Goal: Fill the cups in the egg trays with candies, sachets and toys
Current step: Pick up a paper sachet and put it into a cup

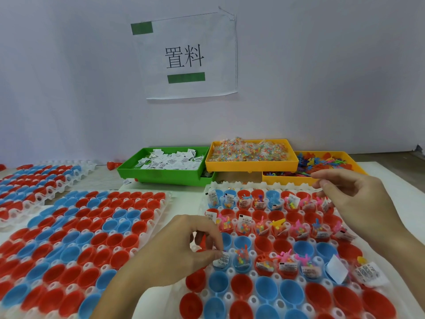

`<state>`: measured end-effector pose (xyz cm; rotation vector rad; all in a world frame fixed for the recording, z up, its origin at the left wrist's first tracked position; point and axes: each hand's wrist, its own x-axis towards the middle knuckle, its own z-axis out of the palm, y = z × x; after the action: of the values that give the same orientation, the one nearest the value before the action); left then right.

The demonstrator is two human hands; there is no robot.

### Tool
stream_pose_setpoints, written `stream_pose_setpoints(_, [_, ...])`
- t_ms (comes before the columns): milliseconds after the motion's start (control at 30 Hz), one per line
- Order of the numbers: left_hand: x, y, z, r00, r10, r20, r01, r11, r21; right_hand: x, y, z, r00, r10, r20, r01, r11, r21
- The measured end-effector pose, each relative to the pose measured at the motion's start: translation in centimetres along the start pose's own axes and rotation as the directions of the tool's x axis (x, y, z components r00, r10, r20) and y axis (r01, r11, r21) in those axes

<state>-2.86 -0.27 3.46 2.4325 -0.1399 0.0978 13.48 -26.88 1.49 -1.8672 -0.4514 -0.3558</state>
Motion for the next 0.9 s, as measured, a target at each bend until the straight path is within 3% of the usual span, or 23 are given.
stream_pose_setpoints(733, [0.38,-0.32,0.91,0.997,-0.072,-0.001,0.071,0.992,0.102,0.04,0.11,0.02,1.0,0.002,-0.003,-0.002,1.0,-0.012])
stream_pose_setpoints(900, [0.15,-0.15,0.06,0.998,-0.036,-0.047,0.037,0.999,0.029,0.08,0.08,0.0,1.0,-0.004,-0.005,0.004,1.0,-0.014])
